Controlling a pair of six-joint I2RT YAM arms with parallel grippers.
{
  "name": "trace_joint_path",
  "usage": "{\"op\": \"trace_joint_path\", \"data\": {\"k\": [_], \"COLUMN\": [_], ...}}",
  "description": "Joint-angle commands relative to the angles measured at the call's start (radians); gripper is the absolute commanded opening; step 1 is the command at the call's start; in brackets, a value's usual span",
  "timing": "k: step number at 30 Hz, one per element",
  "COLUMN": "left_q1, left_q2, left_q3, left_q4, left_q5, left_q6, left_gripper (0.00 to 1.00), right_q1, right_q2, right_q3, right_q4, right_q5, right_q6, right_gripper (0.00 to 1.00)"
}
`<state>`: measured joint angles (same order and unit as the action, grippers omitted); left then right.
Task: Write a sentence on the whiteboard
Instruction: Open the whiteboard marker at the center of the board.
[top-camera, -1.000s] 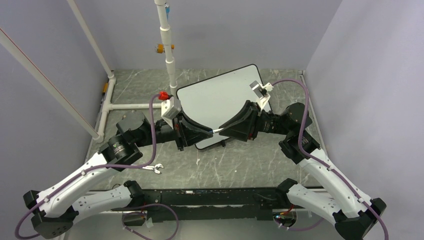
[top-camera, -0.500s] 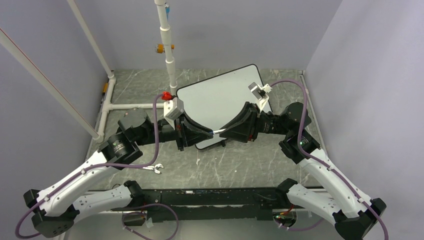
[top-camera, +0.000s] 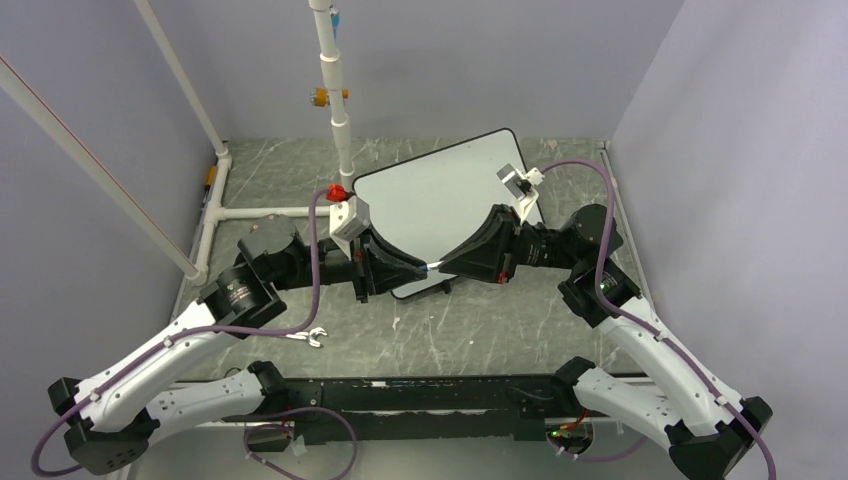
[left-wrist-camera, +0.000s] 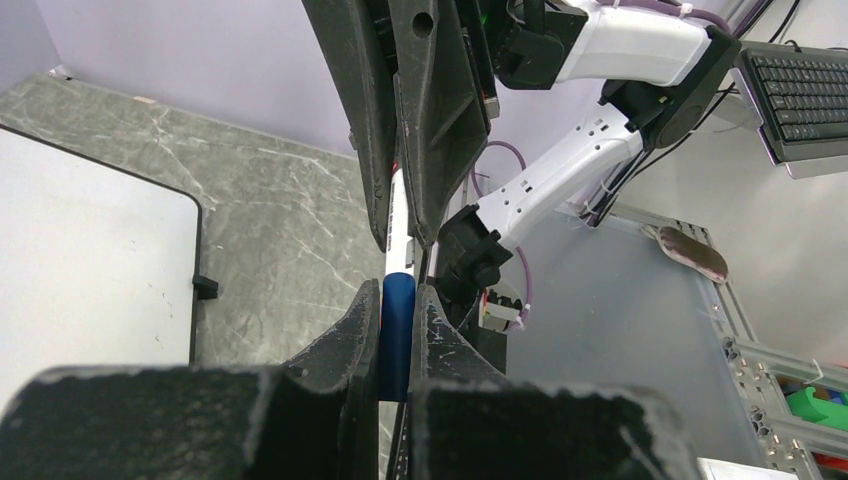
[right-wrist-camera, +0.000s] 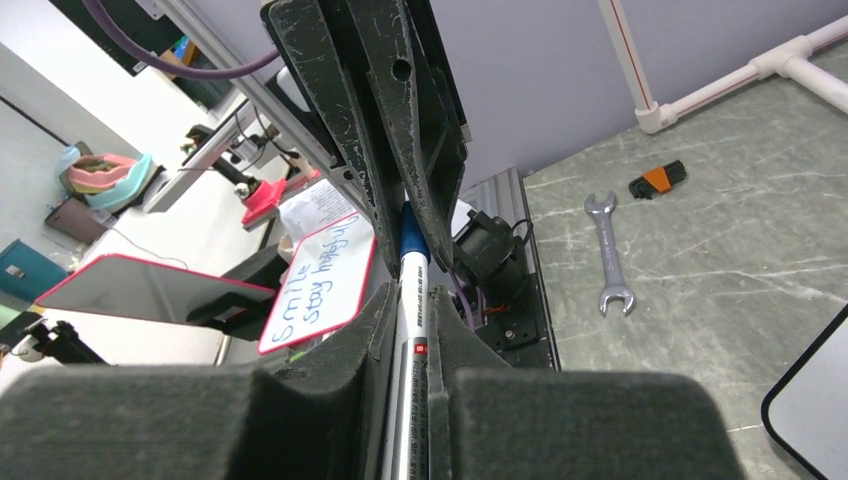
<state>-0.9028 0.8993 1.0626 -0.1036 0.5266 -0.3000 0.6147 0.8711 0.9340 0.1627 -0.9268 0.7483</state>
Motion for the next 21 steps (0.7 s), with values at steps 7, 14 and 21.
{"op": "trace_joint_path", "data": {"k": [7,14,21], "left_q1": [-0.001,0.002,0.007], "left_q2": [-0.025,-0.077,-0.134], "left_q3": [-0.016,-0.03,-0.065], "left_q4": [-0.047,-0.095,-0.158], "left_q5": [-0.08,-0.125,-0.164], "left_q6": [0.042,0.06,0.076], "left_gripper": [0.0,0.0,0.0], "right_q1": [0.019,0.014,-0.058], "right_q2": [-0.034,-0.068,-0.082], "right_q3": [-0.036,-0.047,-0.053], "right_q4": [0.035,-0.019,-0.053], "right_q5": [0.073,0.133,0.09], "right_q6": [-0.007,-0.051,-0.039], "right_gripper": [0.0,0.0,0.0]}}
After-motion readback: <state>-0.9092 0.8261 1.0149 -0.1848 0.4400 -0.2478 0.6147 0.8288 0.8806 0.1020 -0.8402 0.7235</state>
